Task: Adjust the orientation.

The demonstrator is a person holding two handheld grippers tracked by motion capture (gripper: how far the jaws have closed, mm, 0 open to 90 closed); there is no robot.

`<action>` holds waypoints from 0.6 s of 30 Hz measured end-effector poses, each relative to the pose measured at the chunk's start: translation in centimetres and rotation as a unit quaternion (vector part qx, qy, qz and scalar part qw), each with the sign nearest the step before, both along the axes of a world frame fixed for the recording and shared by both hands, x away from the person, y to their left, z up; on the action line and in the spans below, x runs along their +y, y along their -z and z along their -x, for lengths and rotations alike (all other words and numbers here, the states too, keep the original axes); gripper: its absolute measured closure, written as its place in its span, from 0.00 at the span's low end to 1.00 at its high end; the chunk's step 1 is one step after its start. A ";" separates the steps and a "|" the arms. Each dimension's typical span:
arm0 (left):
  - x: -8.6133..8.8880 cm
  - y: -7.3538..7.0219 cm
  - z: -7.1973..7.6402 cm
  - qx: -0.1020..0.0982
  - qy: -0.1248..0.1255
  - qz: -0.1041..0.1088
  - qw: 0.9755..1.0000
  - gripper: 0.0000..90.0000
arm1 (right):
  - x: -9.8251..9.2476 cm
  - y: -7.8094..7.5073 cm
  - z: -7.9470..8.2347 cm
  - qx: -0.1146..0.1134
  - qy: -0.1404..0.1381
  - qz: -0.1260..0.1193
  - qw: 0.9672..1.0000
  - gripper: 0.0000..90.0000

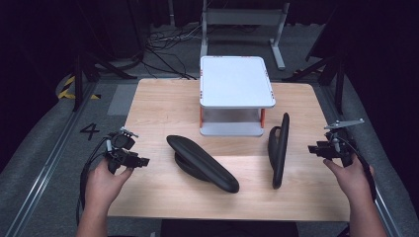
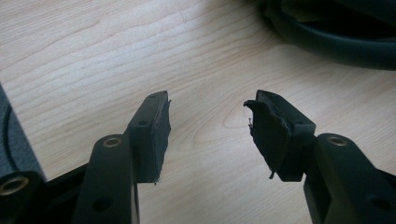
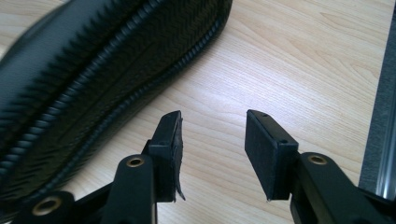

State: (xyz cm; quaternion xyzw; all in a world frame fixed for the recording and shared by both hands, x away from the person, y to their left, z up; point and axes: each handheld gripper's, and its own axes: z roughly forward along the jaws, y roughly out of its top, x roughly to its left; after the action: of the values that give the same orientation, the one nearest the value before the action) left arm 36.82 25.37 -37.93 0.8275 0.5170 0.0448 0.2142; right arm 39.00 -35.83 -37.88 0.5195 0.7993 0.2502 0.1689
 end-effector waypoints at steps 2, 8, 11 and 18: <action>0.0 -0.2 0.0 -0.002 -0.001 -0.001 1.000 0.51 | 0.0 -0.1 0.1 0.002 0.004 -0.008 1.000 0.62; 0.0 -0.5 -0.4 -0.010 -0.003 0.017 1.000 0.49 | 0.4 -0.5 0.5 0.002 -0.006 -0.006 1.000 0.61; 0.0 -0.5 -0.5 -0.014 -0.001 0.021 1.000 0.49 | 0.9 -0.9 0.8 -0.002 -0.014 -0.008 1.000 0.60; 0.0 -0.4 -0.5 -0.011 0.002 0.032 0.999 0.48 | 2.8 -2.0 1.0 -0.005 -0.044 -0.026 0.999 0.59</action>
State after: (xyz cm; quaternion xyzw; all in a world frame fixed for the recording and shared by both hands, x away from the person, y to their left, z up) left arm 37.36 25.41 -37.48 0.8208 0.5139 0.0373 0.2465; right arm 38.04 -33.05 -35.84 0.4868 0.8139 0.2804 0.1479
